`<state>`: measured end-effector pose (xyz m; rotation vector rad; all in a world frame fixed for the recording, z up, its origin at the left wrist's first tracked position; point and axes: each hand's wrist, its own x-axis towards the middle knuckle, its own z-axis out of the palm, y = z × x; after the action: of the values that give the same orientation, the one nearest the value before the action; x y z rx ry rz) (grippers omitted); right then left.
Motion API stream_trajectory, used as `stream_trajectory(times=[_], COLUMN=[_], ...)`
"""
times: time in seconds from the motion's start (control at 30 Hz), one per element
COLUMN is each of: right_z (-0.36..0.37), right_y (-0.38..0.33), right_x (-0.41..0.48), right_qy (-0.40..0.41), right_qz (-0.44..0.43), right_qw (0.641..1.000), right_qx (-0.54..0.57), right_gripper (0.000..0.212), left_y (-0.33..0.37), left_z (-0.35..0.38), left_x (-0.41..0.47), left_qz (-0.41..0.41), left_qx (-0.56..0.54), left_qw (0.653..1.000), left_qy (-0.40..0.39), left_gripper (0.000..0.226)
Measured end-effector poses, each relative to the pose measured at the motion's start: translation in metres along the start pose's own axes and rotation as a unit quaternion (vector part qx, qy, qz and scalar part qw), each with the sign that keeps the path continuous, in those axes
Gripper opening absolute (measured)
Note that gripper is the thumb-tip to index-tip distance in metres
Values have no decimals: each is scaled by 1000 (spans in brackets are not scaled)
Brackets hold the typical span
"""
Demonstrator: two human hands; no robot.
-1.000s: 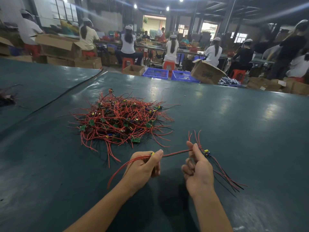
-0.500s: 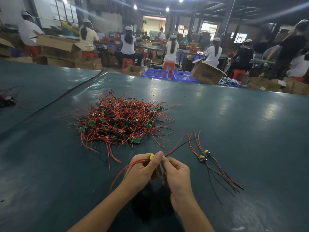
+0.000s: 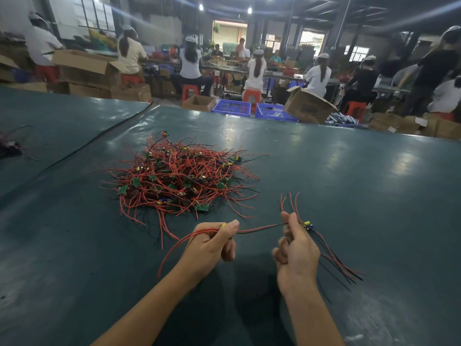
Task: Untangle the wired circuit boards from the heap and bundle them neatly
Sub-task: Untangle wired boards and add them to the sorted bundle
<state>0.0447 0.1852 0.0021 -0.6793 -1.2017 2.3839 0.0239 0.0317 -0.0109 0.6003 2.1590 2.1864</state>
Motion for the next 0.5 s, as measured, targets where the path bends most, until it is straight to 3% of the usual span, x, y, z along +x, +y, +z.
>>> stream_trajectory(times=[0.1, 0.27, 0.37, 0.5], right_z=[6, 13, 13, 10], right_y=[15, 37, 37, 27], right_x=[-11, -28, -31, -22], right_qy=[-97, -273, -265, -169], right_qz=[4, -22, -42, -21], right_qw=[993, 946, 939, 960], right_qx=[-61, -172, -215, -224], right_gripper=[38, 56, 55, 60], left_y=[3, 2, 1, -3], left_z=[-2, 2, -1, -6], left_x=[0, -5, -3, -2], left_qz=[-13, -47, -62, -53], left_qx=[-32, -37, -12, -37], left_qw=[999, 997, 997, 996], left_qy=[-8, -55, -53, -64], left_gripper=[53, 61, 64, 65])
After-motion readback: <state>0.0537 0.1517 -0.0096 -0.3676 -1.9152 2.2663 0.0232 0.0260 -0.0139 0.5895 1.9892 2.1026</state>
